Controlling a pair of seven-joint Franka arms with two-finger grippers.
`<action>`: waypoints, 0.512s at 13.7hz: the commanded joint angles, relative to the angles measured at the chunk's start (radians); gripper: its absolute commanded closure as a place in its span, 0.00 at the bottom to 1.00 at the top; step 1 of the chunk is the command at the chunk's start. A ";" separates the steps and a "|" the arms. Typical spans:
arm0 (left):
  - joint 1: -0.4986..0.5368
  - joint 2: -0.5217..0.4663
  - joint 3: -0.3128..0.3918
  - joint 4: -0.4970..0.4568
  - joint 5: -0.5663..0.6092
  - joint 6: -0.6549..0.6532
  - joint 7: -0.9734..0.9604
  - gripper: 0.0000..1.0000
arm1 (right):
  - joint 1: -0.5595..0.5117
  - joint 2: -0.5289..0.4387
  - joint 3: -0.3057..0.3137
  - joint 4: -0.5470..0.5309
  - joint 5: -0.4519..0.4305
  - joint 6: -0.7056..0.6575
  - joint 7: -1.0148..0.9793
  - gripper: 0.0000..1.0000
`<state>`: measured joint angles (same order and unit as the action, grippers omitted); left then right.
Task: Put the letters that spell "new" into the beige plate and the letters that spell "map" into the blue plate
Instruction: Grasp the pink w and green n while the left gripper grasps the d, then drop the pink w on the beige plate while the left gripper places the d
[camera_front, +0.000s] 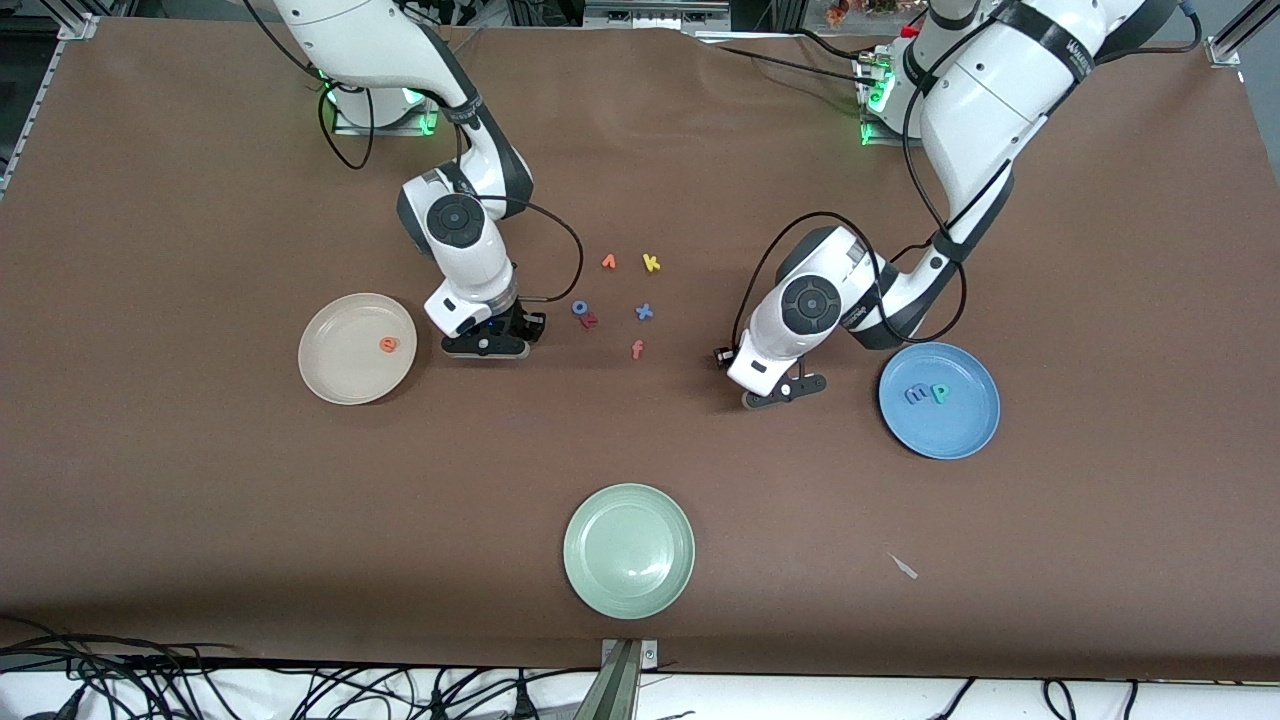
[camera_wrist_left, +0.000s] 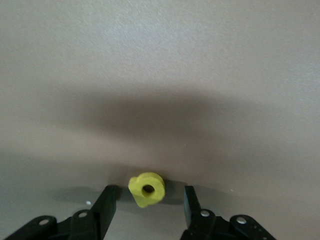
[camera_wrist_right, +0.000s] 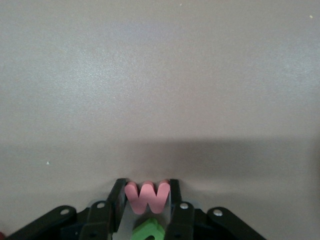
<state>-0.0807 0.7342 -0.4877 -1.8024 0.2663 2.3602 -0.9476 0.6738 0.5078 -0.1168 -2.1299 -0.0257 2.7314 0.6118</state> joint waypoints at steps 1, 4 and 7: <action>0.004 0.005 0.008 -0.002 0.067 0.016 -0.017 0.46 | -0.002 -0.018 -0.033 -0.004 -0.011 -0.016 -0.067 0.70; 0.001 0.004 0.008 0.003 0.067 0.016 -0.017 0.47 | -0.003 -0.075 -0.090 0.021 -0.005 -0.152 -0.189 0.70; -0.001 0.004 0.008 0.003 0.068 0.016 -0.017 0.67 | -0.005 -0.150 -0.188 0.018 -0.003 -0.278 -0.407 0.70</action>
<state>-0.0792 0.7328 -0.4864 -1.8014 0.2936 2.3607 -0.9485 0.6706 0.4295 -0.2544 -2.0950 -0.0256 2.5383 0.3269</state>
